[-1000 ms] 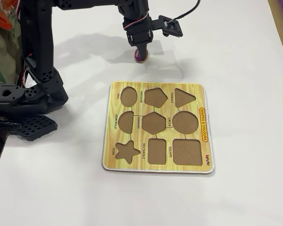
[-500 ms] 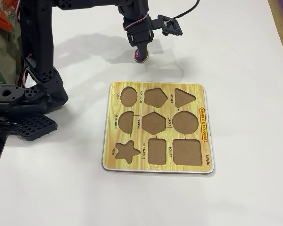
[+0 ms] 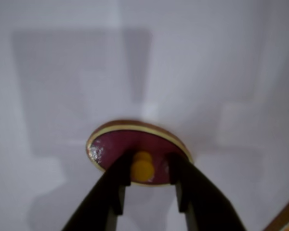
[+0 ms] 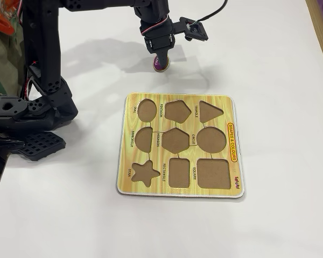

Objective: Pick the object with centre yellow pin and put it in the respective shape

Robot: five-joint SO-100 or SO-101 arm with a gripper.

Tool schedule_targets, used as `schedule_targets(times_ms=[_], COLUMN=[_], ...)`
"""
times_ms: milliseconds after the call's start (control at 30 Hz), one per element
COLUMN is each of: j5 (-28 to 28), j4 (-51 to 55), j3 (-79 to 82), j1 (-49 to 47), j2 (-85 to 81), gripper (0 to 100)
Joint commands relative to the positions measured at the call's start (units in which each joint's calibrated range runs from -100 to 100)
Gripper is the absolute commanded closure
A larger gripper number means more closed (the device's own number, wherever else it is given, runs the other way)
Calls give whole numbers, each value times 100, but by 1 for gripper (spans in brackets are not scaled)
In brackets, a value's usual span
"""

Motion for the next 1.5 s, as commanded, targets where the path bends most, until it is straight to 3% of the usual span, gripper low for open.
schedule_targets(times_ms=[0,733,1467], j5=[23,23,18], j4=[63,72,63], j3=[54,63,1754], j1=[-15,132,1685], j2=[-37,-497,-2740], gripper=[94,96,96])
